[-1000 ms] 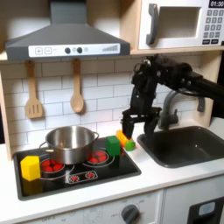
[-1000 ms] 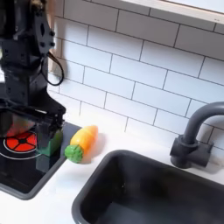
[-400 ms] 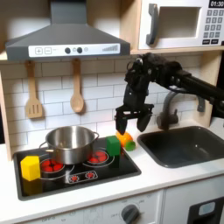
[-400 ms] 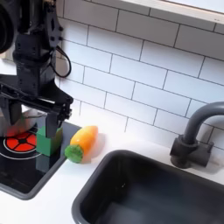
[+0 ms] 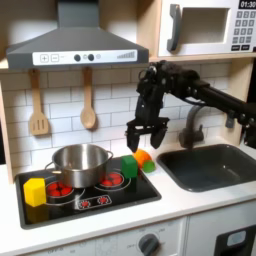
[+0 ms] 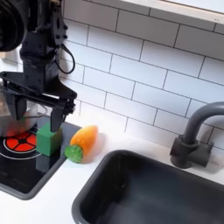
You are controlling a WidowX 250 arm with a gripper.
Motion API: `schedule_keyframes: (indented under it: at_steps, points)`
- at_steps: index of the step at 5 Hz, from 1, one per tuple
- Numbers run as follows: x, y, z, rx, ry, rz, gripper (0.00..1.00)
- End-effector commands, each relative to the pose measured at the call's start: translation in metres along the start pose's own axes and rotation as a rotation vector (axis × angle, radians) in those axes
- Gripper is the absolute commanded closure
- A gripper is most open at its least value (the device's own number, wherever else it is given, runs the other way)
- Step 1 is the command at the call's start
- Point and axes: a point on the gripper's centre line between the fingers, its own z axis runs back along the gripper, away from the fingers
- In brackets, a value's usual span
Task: Reach green block
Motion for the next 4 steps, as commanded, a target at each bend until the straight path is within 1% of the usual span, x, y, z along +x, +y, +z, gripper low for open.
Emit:
schedule_keyframes:
  at_steps: [1, 2, 3, 4]
  points:
    - [0.011, 0.006, -0.006, 0.011, 0.003, 0.020, 0.00]
    - [0.013, 0.007, -0.012, 0.007, 0.008, 0.003, 0.00]
    - [0.012, 0.008, -0.018, 0.011, 0.026, -0.008, 0.00]
    - [0.014, 0.010, -0.020, 0.017, 0.020, -0.011, 0.00]
